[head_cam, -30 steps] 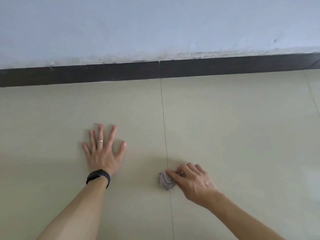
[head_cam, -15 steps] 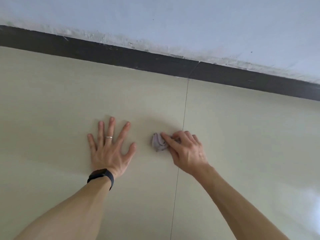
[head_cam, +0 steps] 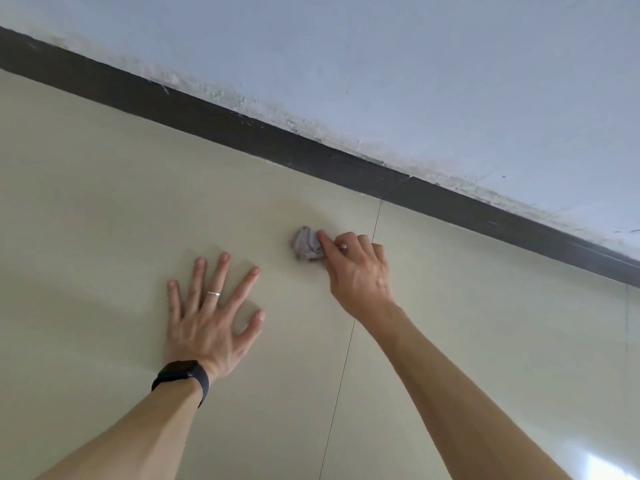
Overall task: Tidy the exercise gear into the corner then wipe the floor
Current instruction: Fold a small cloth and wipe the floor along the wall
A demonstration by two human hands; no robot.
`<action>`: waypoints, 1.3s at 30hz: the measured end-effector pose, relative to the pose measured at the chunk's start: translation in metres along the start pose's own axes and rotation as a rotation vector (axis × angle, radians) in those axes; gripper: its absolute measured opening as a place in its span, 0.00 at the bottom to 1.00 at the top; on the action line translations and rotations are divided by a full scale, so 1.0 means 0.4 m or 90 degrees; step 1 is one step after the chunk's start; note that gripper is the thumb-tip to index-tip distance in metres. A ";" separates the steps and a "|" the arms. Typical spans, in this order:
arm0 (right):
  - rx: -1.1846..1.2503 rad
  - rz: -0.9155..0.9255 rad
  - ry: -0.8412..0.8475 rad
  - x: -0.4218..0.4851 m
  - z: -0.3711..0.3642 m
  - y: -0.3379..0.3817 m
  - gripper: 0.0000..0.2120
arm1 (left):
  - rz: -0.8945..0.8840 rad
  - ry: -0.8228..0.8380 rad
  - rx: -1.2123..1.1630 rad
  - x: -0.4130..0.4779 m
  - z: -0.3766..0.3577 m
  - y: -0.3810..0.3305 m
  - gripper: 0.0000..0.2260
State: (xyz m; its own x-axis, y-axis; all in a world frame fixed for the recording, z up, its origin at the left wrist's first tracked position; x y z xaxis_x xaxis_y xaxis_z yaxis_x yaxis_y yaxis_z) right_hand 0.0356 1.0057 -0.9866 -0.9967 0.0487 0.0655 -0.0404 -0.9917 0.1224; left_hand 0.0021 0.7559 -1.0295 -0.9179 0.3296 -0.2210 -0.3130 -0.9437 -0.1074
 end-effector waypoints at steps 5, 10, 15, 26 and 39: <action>0.024 -0.471 -0.063 -0.122 0.023 -0.180 0.19 | 0.000 0.000 -0.010 0.008 -0.002 -0.005 0.31; 0.120 0.116 0.064 -0.378 0.004 0.224 0.23 | 0.011 0.002 -0.049 -0.004 0.004 0.001 0.31; 0.087 0.205 0.063 -0.407 0.021 0.128 0.24 | 0.018 0.024 -0.030 -0.007 0.013 -0.003 0.29; 0.182 0.180 0.084 -0.774 -0.010 0.490 0.26 | -0.092 0.071 -0.022 -0.130 0.031 0.037 0.31; 0.200 0.231 0.080 -0.834 -0.016 0.559 0.25 | 0.023 0.136 -0.006 -0.553 -0.060 0.140 0.29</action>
State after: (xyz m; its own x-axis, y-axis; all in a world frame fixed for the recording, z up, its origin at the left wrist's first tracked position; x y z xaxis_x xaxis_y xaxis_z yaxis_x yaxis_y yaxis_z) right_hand 0.3586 0.7668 -0.9875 -0.9439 -0.3276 0.0418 0.3154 -0.8569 0.4078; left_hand 0.1935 0.6307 -1.0099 -0.8558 0.2956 -0.4246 -0.2776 -0.9549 -0.1052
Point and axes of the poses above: each hand's wrist, its own x-axis towards the middle knuckle, its own z-axis out of the back of the hand, y = z × x, the point moved 4 cm from there along x, towards the middle knuckle, and after that the axes turned 11 degrees about z, right-handed, at the moved point
